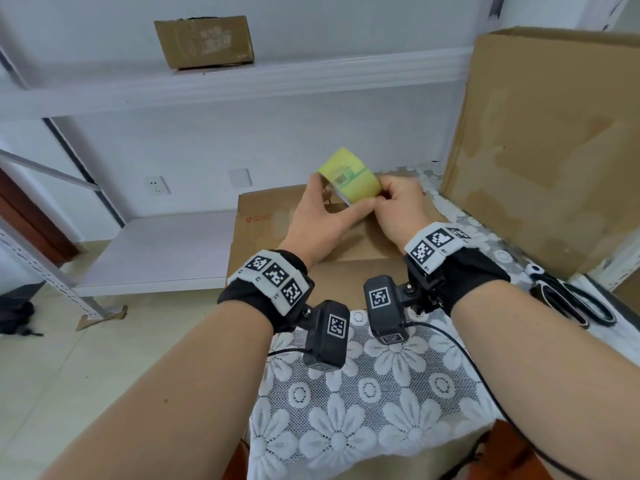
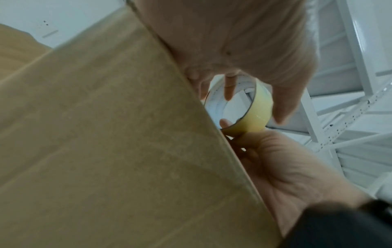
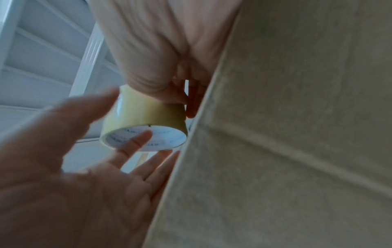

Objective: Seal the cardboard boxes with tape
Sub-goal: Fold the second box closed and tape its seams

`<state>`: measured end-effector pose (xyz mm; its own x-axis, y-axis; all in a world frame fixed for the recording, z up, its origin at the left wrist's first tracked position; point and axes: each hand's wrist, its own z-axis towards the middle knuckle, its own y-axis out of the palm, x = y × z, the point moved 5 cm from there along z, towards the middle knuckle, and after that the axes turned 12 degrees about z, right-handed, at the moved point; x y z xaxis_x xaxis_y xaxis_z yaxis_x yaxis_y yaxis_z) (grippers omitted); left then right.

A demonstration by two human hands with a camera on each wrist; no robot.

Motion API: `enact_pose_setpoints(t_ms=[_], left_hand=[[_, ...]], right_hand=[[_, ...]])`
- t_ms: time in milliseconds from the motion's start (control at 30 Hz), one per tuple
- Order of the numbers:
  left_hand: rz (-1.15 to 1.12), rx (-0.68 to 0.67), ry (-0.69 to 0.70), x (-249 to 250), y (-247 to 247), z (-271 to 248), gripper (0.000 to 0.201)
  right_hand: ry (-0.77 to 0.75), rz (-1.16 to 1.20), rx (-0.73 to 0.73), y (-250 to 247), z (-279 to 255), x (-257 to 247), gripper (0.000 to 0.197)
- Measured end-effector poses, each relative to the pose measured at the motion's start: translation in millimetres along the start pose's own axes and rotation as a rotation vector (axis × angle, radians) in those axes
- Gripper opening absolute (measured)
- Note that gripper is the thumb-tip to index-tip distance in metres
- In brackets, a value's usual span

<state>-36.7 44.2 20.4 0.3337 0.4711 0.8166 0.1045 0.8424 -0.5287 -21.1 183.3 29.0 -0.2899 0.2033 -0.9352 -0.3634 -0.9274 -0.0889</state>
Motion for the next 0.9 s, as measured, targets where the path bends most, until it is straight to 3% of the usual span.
enact_pose_setpoints(t_ms=[100,233,400,500,600,700,800,900], left_hand=[[-0.144,0.095,-0.06,-4.7,-6.2,1.2,0.075],[-0.036,0.096,0.033,-4.8,-5.9,0.8,0.107],[0.054,0.118,0.088,-6.1,-5.1,2.8,0.094],[0.047,0.103,0.075,-5.9,-2.9,3.4,0.084],[0.013,0.103,0.053,-6.4,-2.4,4.4,0.069],[-0.019,0.118,0.044,-7.0,-4.1,4.7,0.053],[-0.012,0.092,0.047,-6.4,-3.2,3.9,0.055],[0.084,0.05,0.061,-5.7,0.5,2.9,0.077]], right_hand=[[-0.002,-0.012,-0.004,-0.3,-1.6,0.4,0.039],[0.036,0.039,-0.007,-0.1,0.5,5.7,0.043],[-0.008,0.085,-0.03,1.8,-2.5,0.1,0.039],[-0.054,0.031,0.038,-3.9,-2.4,-2.6,0.031],[-0.023,0.01,0.125,-9.1,0.3,2.5,0.032],[0.011,0.089,0.124,-8.5,0.0,3.3,0.036],[0.023,0.138,0.132,-9.7,-1.7,2.0,0.039],[0.038,0.174,0.162,-13.4,-2.3,2.5,0.044]])
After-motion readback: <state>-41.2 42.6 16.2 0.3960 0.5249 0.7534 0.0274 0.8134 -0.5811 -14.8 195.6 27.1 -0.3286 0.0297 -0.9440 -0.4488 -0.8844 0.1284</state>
